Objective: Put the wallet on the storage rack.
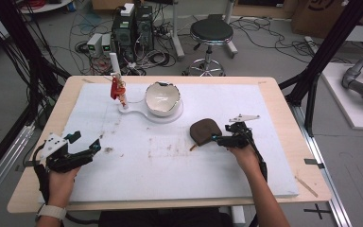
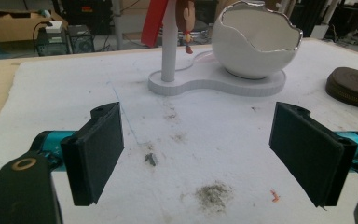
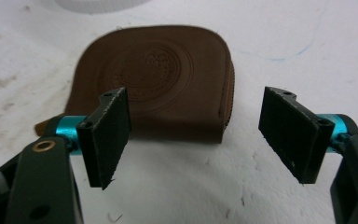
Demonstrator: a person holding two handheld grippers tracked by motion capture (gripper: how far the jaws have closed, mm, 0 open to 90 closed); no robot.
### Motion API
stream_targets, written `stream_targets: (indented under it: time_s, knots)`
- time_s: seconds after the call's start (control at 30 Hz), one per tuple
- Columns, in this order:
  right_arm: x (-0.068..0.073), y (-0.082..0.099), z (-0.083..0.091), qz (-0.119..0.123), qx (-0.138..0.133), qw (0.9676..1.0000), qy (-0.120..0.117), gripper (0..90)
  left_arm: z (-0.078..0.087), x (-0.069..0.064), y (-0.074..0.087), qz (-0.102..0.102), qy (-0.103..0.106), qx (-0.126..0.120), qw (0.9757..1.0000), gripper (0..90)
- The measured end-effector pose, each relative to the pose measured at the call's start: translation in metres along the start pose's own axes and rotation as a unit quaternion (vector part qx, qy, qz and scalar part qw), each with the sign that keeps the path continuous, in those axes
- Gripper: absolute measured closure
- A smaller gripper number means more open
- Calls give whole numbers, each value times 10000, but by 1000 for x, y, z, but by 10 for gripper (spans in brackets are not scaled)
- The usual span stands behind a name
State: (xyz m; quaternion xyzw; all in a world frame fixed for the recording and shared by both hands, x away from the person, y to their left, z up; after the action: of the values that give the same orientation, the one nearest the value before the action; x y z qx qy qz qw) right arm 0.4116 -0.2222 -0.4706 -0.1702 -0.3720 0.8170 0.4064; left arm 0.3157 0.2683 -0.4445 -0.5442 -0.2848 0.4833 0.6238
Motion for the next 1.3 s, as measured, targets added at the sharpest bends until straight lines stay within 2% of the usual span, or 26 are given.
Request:
stream_targets:
  time_s: [0.2, 0.23, 0.27, 0.3, 0.33, 0.37, 0.43, 0.47, 0.5, 0.57, 0.67, 0.7, 0.73, 0.77, 0.83, 0.93, 1.0, 1.07, 1.1, 1.2, 1.3]
  knots:
    - [-2, -5, -13, 5, 169, 9997, -157, 250, -1, 4, 1, 74, -16, 27, 10000, 175]
    - [-5, -5, -17, -179, 205, 9987, -442, 260, -1, 4, 1, 73, -14, 34, 10000, 175]
    - [-5, -5, -17, -179, 205, 9987, -442, 260, -1, 4, 1, 73, -7, 25, 10000, 175]
    - [-7, -4, -18, -333, 218, 9974, -606, 259, 0, 3, 1, 66, -6, 24, 10000, 175]
    - [-9, -3, -20, -493, 228, 9956, -761, 259, 0, 3, 1, 44, -6, 28, 10000, 176]
    - [-12, 0, -23, -696, 233, 9923, -996, 261, 0, 3, 1, 52, 3, 22, 10000, 177]
    - [-12, 0, -23, -646, 234, 9925, -1012, 281, 0, 2, 1, 53, -7, 33, 10000, 177]
    - [-11, 0, -22, -630, 256, 9918, -1084, 342, -1, 2, 1, 56, 5, 40, 10000, 177]
    - [-11, -1, -21, -660, 269, 9909, -1145, 351, -1, 2, 1, 40, 10, 59, 10000, 177]
    - [-10, -1, -20, -614, 326, 9915, -1096, 383, -1, 2, 2, 33, 20, 66, 10000, 179]
    - [-5, 0, -18, -365, 457, 9918, -1136, 613, -1, 2, 2, 35, 14, 85, 10000, 179]
    - [-4, 0, -17, -268, 497, 9919, -1136, 719, -2, 2, 2, 32, 13, 93, 10000, 180]
    - [-2, -1, -17, -122, 505, 9920, -1154, 888, -2, 2, 2, 41, 4, 93, 9999, 180]
    - [0, 0, -17, -61, 542, 9921, -1131, 900, -2, 2, 2, 51, -9, 103, 9999, 181]
    - [5, 1, -21, 112, 667, 9904, -1202, 900, -2, 2, 2, 54, -16, 107, 9999, 182]
    - [8, 0, -22, 136, 657, 9910, -1161, 876, -2, 3, 2, 51, -20, 109, 9999, 182]
    - [7, -2, -22, 38, 555, 9921, -1128, 650, -3, 3, 2, 59, -19, 115, 9999, 182]
    - [5, -4, -21, -194, 426, 9915, -1217, 565, -4, 3, 3, 71, -21, 134, 9999, 183]
    - [4, -5, -21, -178, 344, 9920, -1205, 505, -4, 3, 3, 66, -1, 149, 9999, 183]
    - [4, -9, -22, -270, 176, 9925, -1181, 443, -5, 0, 3, 38, 34, 159, 9999, 184]
    - [2, -15, -26, -289, 44, 9940, -1057, 335, -8, -3, 4, 18, 84, 198, 9998, 187]
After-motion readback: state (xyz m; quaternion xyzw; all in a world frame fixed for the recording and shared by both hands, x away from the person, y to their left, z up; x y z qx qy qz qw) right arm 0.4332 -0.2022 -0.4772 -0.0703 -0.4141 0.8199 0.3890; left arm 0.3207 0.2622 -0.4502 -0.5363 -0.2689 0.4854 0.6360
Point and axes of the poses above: each handheld gripper's, and its own axes: z roughly backward along the jaws, y roughly out of its underside, x roughly to its left, the point moved 5 cm from there along -z, roughly forward along the jaws, and after that the axes turned 5 degrees about z, right-handed, at the moved point
